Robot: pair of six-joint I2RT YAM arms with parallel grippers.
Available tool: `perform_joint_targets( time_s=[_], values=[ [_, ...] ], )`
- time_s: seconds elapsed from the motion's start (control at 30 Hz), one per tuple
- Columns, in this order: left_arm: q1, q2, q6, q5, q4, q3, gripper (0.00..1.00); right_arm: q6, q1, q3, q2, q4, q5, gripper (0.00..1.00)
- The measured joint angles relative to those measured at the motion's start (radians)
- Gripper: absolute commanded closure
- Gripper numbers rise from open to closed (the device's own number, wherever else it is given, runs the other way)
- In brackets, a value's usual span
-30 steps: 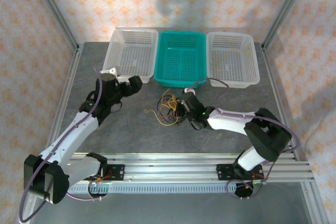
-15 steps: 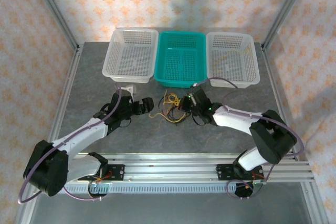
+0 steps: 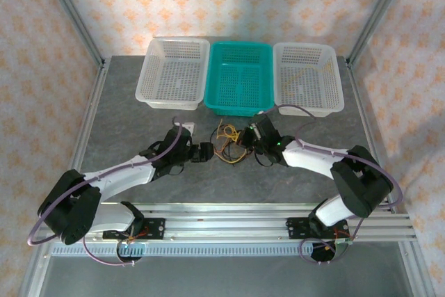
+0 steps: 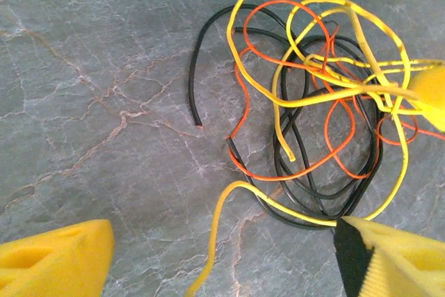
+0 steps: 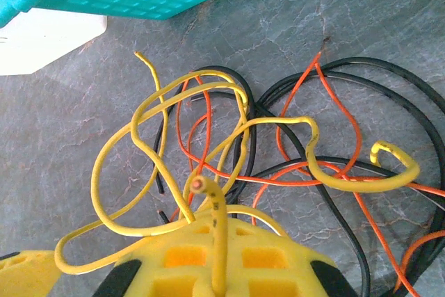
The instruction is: Untangle the cables
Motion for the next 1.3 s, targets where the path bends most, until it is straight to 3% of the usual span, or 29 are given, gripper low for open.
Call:
perform_joint_targets(
  time_s=[0.13,0.3,0.63,1.1,1.3],
  values=[
    [-0.052,0.04,0.013,-0.055,-0.014,0.002,0.32,0.003,0.0,0.0,0.0,0.0,-0.003,1.0],
    [-0.097,0.093,0.031,-0.123,-0.069,0.029,0.55,0.004,0.0,0.0,0.0,0.0,-0.003,1.0],
    [-0.102,0.07,0.01,-0.354,-0.183,0.112,1.0,0.003,0.0,0.0,0.0,-0.003,0.003,1.0],
    [-0.097,-0.267,-0.032,-0.663,-0.363,0.129,1.0,-0.012,-0.013,0.034,-0.002,-0.121,0.14,1.0],
    [0.009,-0.415,-0.078,-0.741,-0.454,0.147,1.0,-0.012,-0.024,0.034,-0.002,-0.132,0.153,1.0]
  ],
)
